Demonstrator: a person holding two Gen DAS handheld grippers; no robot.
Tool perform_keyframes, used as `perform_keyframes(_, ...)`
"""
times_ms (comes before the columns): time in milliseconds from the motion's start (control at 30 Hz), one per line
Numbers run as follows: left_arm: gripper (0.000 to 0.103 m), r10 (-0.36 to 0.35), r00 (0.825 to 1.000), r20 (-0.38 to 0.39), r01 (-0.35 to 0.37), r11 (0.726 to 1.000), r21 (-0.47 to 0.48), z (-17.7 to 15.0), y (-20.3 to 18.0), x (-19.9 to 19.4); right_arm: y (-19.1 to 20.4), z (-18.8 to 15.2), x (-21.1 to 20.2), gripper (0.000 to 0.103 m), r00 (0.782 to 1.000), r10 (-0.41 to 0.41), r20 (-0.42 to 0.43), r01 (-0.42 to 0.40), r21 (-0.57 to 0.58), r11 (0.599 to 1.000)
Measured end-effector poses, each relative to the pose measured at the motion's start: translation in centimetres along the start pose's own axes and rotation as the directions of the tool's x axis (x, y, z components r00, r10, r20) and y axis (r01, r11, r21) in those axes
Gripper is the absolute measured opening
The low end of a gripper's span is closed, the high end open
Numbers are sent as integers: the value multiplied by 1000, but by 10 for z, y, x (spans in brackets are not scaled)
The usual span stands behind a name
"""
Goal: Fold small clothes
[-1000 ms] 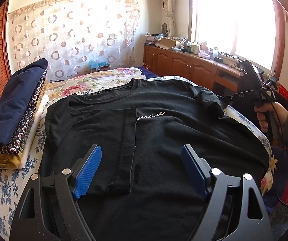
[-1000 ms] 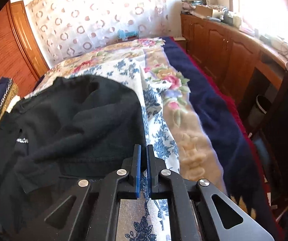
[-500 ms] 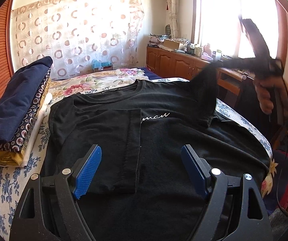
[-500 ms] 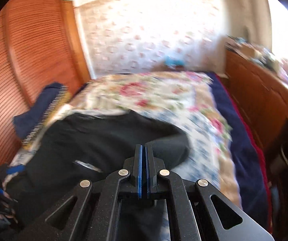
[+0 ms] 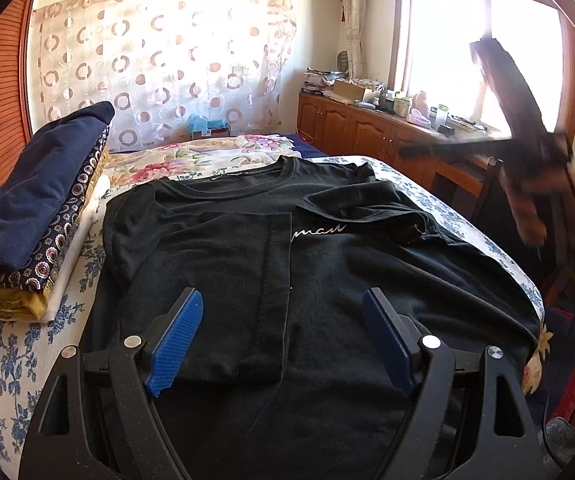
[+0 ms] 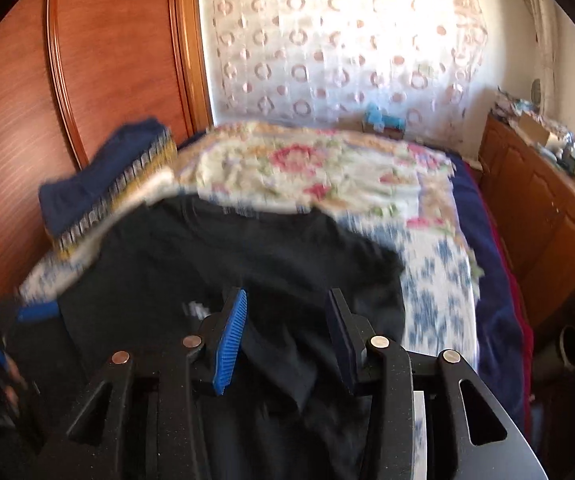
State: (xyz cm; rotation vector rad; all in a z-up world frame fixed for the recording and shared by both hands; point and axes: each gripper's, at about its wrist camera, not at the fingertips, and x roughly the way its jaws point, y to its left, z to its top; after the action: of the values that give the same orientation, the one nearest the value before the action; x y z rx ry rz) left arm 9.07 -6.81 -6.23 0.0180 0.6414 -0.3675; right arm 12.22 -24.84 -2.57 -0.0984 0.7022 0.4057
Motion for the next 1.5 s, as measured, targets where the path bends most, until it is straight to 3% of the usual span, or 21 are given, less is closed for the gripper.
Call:
perform_keyframes(133, 83, -2, 1000, -4, 2, 1000, 5, -1, -2, 0, 3, -26, 15, 43, 996, -11, -87, 12, 15, 1000)
perform_keyframes(300, 83, 3, 1000, -3, -3, 1000, 6, 0, -1, -3, 9, -39, 36, 43, 992, 5, -130, -1, 34, 999)
perform_keyframes(400, 83, 5, 1000, -4, -5, 1000, 2, -1, 0, -2, 12, -39, 48, 42, 986, -46, -160, 48, 7, 999)
perform_keyframes(433, 83, 4, 1000, -4, -4, 1000, 1, -1, 0, -2, 13, -39, 50, 39, 986, -45, -162, 46, 3, 999)
perform_keyframes(467, 83, 5, 1000, -4, -5, 1000, 1, -1, 0, -2, 14, -38, 50, 18, 986, -37, -160, 37, -1, 999)
perform_keyframes(500, 83, 6, 1000, -4, -6, 1000, 1, -1, 0, -3, 11, -38, 50, 9, 987, -25, -157, 24, -8, 1000)
perform_keyframes(733, 83, 8, 1000, 3, -8, 1000, -7, -1, 2, -5, 25, -36, 19, 7, 995, 23, -101, -34, -106, 994)
perform_keyframes(900, 83, 12, 1000, 4, -12, 1000, -14, -2, 6, -4, 36, -54, 14, 7, 987, 41, -158, -67, -162, 985)
perform_keyframes(933, 83, 14, 1000, 5, -14, 1000, -16, -2, 7, -4, 38, -57, 15, 9, 985, 47, -168, -76, -172, 982)
perform_keyframes(1000, 83, 17, 1000, 5, -17, 1000, -20, -2, 8, -5, 38, -59, 14, 31, 985, 48, -165, -78, -177, 981)
perform_keyframes(1033, 83, 18, 1000, 5, -18, 1000, -21, -2, 9, -5, 36, -59, 13, 36, 986, 55, -158, -81, -164, 983)
perform_keyframes(1233, 83, 41, 999, 18, -40, 999, -24, 3, 19, -9, 21, -55, 1, 40, 995, 28, -97, -39, -117, 992)
perform_keyframes(1400, 83, 94, 995, 27, -94, 996, -10, 17, 43, -8, 3, -42, 3, 60, 999, -20, -28, 18, -56, 998)
perform_keyframes(1500, 83, 127, 992, 20, -127, 992, -19, 28, 64, -3, -16, -30, 21, 62, 998, -60, -18, 60, -8, 998)
